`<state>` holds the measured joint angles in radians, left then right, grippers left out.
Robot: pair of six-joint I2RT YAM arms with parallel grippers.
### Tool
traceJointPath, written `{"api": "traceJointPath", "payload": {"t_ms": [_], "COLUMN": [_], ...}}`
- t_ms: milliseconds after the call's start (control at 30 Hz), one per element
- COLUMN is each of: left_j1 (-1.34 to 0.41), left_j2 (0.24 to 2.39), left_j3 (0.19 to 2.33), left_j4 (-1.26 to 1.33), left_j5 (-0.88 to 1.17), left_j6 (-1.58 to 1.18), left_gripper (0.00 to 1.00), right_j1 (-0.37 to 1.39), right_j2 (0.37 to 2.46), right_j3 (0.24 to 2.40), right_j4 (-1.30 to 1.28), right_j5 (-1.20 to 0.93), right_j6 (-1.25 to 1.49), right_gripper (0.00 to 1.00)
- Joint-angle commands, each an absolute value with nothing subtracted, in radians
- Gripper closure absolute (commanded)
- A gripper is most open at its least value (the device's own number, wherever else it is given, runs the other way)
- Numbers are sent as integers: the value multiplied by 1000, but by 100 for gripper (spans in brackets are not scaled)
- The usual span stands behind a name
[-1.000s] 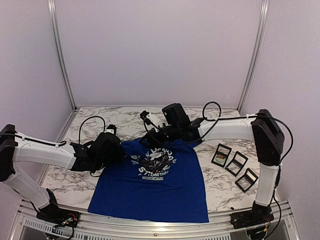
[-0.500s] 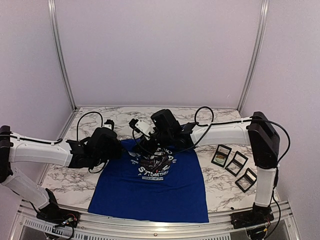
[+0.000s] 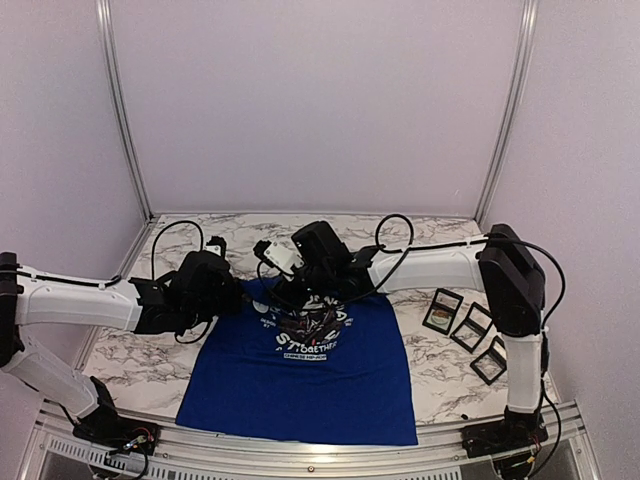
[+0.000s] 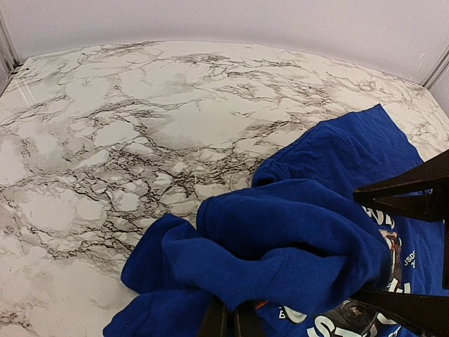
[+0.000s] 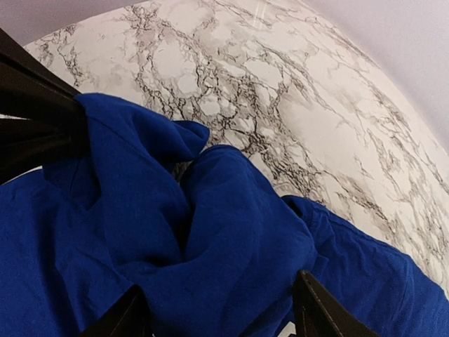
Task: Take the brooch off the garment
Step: Pass from the left arm to the right
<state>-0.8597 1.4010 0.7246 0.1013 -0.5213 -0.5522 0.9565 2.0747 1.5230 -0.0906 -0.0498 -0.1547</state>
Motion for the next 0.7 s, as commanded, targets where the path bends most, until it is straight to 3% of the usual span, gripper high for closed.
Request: {"api": "traceJointPath", "payload": {"t_ms": [0,233,667], "left_j1": [-847,-838,-827], "left_j2": [1387,1388,1395], "left_j3": [751,755,761], "left_j4": [118,124,137], "left_j5": [-505,-490,-459], "left_j6": [-537,-537,-539], "left_gripper": [100,100,100], "right_j1": [976,986,996], "right_j2": [2084,2067,2151], "right_j3": [1551,1527,1599], "right_j4": [-111,-93,-150], "right_j5": [-51,-53,73], "right_j6": [-156,-151,-148], "right_gripper": [35,30,32]}}
